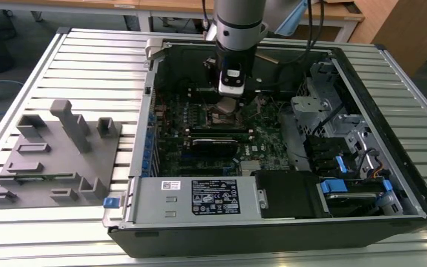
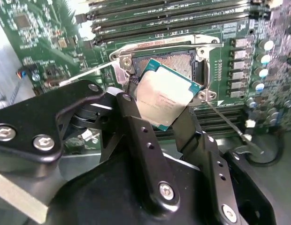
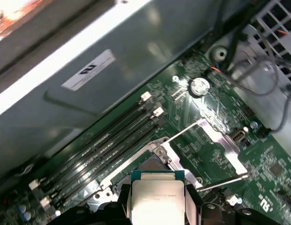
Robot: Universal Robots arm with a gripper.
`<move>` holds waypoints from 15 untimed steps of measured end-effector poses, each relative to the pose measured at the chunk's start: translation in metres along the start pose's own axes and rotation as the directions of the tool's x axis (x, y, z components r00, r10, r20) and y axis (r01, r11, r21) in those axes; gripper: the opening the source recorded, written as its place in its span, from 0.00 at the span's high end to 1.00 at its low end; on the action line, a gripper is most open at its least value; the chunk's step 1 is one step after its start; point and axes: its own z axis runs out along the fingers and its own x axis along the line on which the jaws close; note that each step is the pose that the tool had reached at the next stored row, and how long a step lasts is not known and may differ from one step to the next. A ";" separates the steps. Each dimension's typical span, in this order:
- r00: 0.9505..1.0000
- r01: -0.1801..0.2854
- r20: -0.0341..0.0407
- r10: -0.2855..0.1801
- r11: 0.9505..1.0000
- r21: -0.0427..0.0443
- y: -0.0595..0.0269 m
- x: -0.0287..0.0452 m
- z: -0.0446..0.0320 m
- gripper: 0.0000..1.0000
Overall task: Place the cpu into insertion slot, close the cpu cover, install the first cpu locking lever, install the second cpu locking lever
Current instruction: 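Place the cpu into insertion slot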
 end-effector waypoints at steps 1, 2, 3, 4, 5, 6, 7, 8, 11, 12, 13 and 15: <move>1.000 -0.018 0.002 0.018 1.000 0.000 0.0000 0.0000 0.0003 0.46; 0.999 -0.036 0.003 0.036 0.999 0.000 -0.0001 0.0000 0.0006 0.46; 0.999 -0.054 0.005 0.054 0.999 0.001 -0.0001 0.0000 0.0009 0.46; 0.997 -0.072 0.006 0.072 0.997 0.001 -0.0001 0.0000 0.0011 0.46; 0.996 -0.090 0.008 0.090 0.996 0.001 -0.0001 0.0000 0.0014 0.46; 0.994 -0.107 0.010 0.107 0.994 0.001 -0.0002 0.0000 0.0016 0.46; 0.992 -0.127 0.011 0.127 0.992 0.001 -0.0002 0.0000 0.0020 0.46; 0.989 -0.145 0.013 0.145 0.989 0.001 -0.0002 0.0000 0.0022 0.46; 0.980 -0.197 0.018 0.197 0.980 0.001 -0.0003 0.0000 0.0030 0.46; 0.976 -0.215 0.019 0.215 0.977 0.000 -0.0003 0.0000 0.0032 0.46; 0.972 -0.233 0.021 0.233 0.972 0.000 -0.0003 0.0000 0.0035 0.46; 0.963 -0.268 0.024 0.268 0.963 0.000 -0.0003 0.0000 0.0040 0.46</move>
